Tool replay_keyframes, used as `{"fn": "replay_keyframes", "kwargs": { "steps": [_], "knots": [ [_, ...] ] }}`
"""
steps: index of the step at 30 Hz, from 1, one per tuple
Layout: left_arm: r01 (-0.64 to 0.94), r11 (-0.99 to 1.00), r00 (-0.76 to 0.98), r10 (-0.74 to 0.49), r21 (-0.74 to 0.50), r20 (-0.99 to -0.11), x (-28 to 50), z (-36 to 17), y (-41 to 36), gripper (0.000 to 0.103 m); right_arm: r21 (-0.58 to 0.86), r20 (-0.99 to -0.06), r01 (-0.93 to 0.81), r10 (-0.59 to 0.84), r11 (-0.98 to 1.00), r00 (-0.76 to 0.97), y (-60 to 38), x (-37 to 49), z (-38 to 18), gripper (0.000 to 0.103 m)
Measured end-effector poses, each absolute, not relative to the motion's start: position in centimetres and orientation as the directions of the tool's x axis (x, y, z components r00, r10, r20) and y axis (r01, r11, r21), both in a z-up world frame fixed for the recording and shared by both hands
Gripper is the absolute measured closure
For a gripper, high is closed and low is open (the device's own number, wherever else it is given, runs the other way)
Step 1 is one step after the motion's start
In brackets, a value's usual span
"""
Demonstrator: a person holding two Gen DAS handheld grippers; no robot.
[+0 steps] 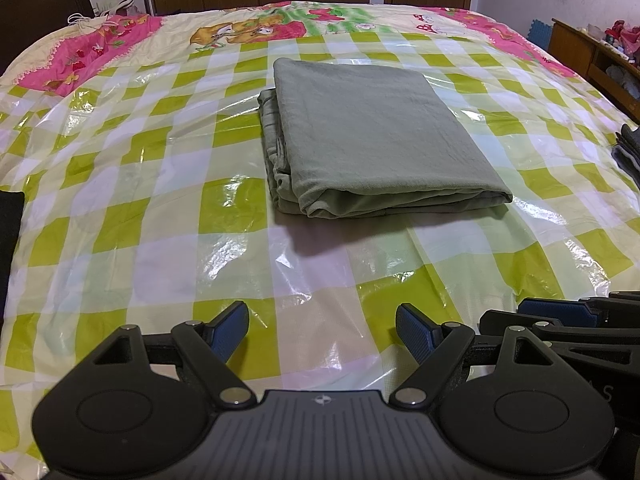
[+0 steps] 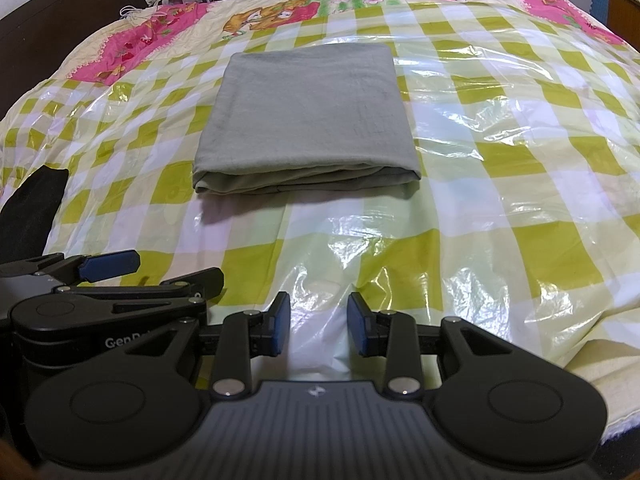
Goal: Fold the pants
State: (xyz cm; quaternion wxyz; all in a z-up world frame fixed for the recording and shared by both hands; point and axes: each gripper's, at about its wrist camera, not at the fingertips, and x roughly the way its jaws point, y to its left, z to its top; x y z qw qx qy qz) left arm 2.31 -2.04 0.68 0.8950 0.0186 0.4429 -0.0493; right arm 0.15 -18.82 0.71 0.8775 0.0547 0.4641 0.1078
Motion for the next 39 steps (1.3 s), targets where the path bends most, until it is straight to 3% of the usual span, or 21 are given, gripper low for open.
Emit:
{"fn": "replay_keyframes", "kwargs": {
  "steps": [39],
  "knots": [
    [0.104, 0.995, 0.610, -0.060, 0.005, -0.790, 2.23, 0.56, -2.29, 0.012, 0.168, -0.804, -0.143, 0.220, 0.975, 0.552, -18.77, 0.15, 0.78, 0.070]
  ]
}}
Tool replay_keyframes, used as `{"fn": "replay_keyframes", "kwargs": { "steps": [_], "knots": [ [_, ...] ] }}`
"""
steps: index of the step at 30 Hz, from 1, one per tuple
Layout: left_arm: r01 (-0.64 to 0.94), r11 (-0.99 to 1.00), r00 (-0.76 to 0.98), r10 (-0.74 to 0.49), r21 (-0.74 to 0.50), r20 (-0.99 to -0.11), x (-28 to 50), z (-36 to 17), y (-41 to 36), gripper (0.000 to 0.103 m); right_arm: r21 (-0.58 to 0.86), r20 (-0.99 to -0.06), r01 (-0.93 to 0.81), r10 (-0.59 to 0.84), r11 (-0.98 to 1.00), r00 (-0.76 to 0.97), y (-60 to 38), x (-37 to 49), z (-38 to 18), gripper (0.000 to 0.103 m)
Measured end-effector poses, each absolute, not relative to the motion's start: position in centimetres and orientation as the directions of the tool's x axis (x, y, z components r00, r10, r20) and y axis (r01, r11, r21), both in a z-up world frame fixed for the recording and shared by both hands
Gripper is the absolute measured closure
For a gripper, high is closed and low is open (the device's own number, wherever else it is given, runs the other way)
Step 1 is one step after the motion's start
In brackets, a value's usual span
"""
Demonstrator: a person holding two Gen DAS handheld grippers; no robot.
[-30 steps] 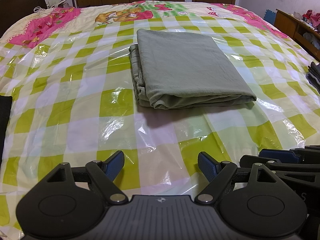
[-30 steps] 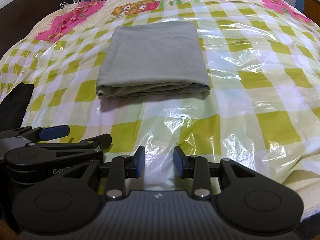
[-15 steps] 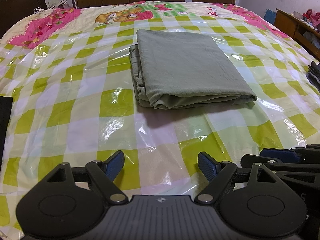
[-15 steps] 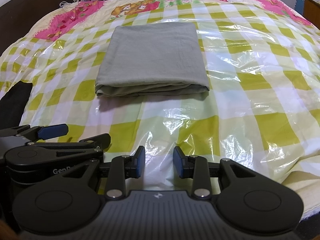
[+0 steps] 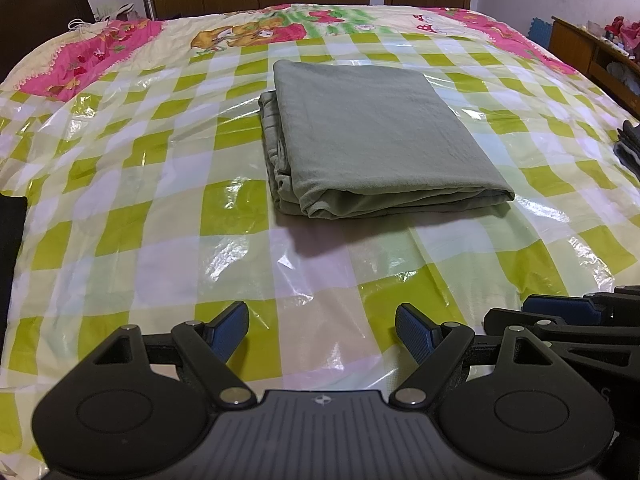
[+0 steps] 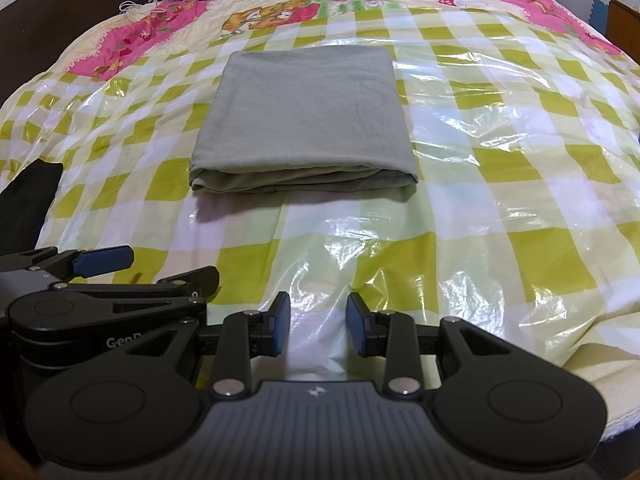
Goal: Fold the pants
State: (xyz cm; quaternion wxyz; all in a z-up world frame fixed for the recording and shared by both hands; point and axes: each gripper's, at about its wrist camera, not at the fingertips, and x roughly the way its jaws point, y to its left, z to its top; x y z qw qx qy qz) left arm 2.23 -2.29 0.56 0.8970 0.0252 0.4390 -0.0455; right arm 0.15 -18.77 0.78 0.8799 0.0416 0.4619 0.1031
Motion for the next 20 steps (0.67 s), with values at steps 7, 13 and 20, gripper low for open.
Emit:
{"fn": "replay_keyframes", "kwargs": {
  "steps": [7, 13, 20],
  "knots": [
    [0.104, 0.995, 0.614, -0.056, 0.011, -0.788, 2.14, 0.60, -2.33, 0.012, 0.167, -0.804, -0.143, 0.218, 0.976, 0.553, -18.66, 0.10, 0.79, 0.071],
    [0.102, 0.995, 0.614, -0.055, 0.010, -0.787, 2.09, 0.62, -2.35, 0.012, 0.166, -0.804, -0.143, 0.218, 0.976, 0.553, -18.63, 0.08, 0.77, 0.071],
    [0.101, 0.995, 0.620, -0.047, 0.020, -0.783, 2.13, 0.66, -2.31, 0.013, 0.166, -0.804, -0.142, 0.217, 0.976, 0.553, -18.68, 0.08, 0.76, 0.071]
  ]
}}
